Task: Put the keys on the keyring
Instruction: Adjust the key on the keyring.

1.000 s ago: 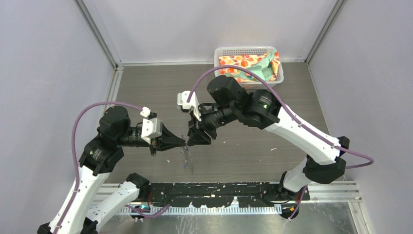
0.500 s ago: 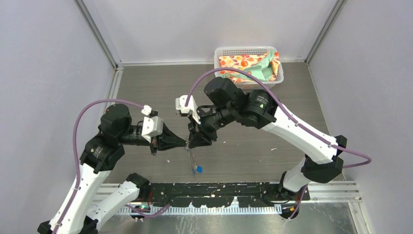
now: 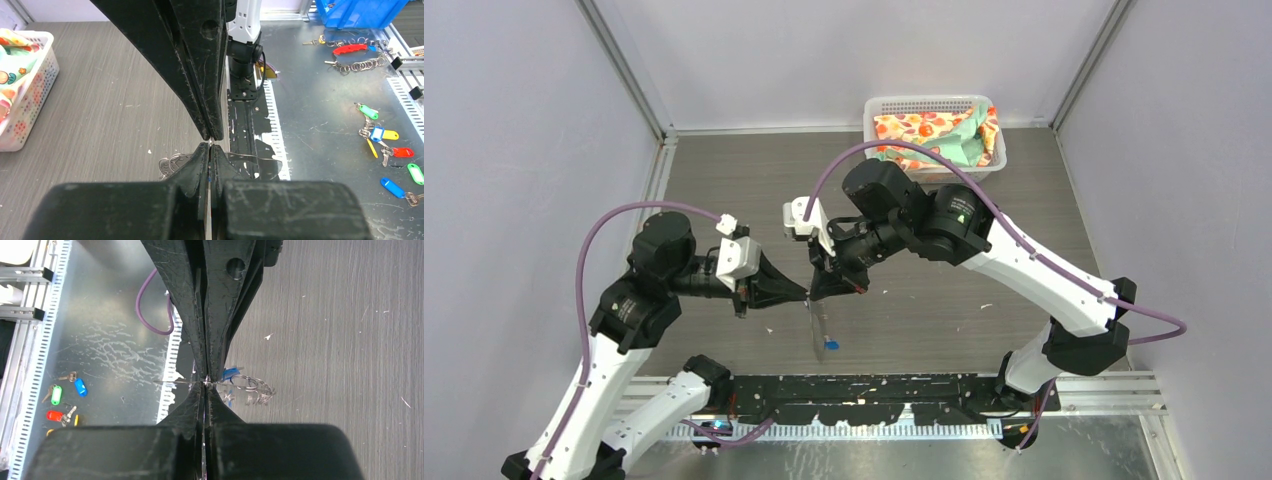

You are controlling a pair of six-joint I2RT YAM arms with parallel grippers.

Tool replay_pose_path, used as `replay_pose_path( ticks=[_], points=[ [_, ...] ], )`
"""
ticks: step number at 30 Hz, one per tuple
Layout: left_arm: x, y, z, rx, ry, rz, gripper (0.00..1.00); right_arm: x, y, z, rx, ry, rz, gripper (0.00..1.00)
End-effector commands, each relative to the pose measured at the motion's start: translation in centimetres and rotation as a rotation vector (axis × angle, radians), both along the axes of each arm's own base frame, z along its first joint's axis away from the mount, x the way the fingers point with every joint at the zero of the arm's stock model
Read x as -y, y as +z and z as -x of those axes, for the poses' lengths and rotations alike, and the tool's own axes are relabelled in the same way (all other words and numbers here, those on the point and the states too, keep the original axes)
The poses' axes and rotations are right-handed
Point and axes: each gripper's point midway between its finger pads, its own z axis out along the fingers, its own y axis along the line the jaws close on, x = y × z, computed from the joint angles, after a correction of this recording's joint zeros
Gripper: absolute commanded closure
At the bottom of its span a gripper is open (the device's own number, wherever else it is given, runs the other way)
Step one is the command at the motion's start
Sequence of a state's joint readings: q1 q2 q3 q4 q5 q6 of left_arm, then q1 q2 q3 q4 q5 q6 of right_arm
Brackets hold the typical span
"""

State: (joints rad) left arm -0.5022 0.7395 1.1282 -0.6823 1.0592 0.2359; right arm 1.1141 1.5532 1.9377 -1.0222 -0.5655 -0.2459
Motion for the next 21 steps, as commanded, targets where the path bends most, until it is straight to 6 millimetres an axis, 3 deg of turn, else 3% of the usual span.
replay_pose_path(
  ticks=[1,6,12,14,18,21],
  points=[
    [0.1,1.7,0.5,0.033,-0.025,0.04,1.0,-0.4,1.6,-0.4,0.039,-0.016,-0.062,0.99],
    [-0.2,2.1,0.3,0.058,0.013,0.048,0.83,-0.4,3.1,-1.1,0.084,-0.1,-0.223,0.99],
    [-0.7,2.0,0.3,0.118,0.04,0.034,0.81,0.6,6.0,-0.7,0.129,-0.141,-0.472,0.99],
    [-0.8,2.0,0.5,0.122,0.035,0.031,0.8,0.8,6.4,-0.6,0.123,-0.145,-0.499,0.99],
    [-1.0,1.2,1.1,0.176,-0.009,0.024,0.6,0.7,6.4,-0.2,0.099,-0.142,-0.529,0.99],
    [-1.1,1.2,0.1,0.255,0.041,0.04,0.56,0.5,6.2,0.1,0.078,-0.129,-0.543,0.99]
  ],
)
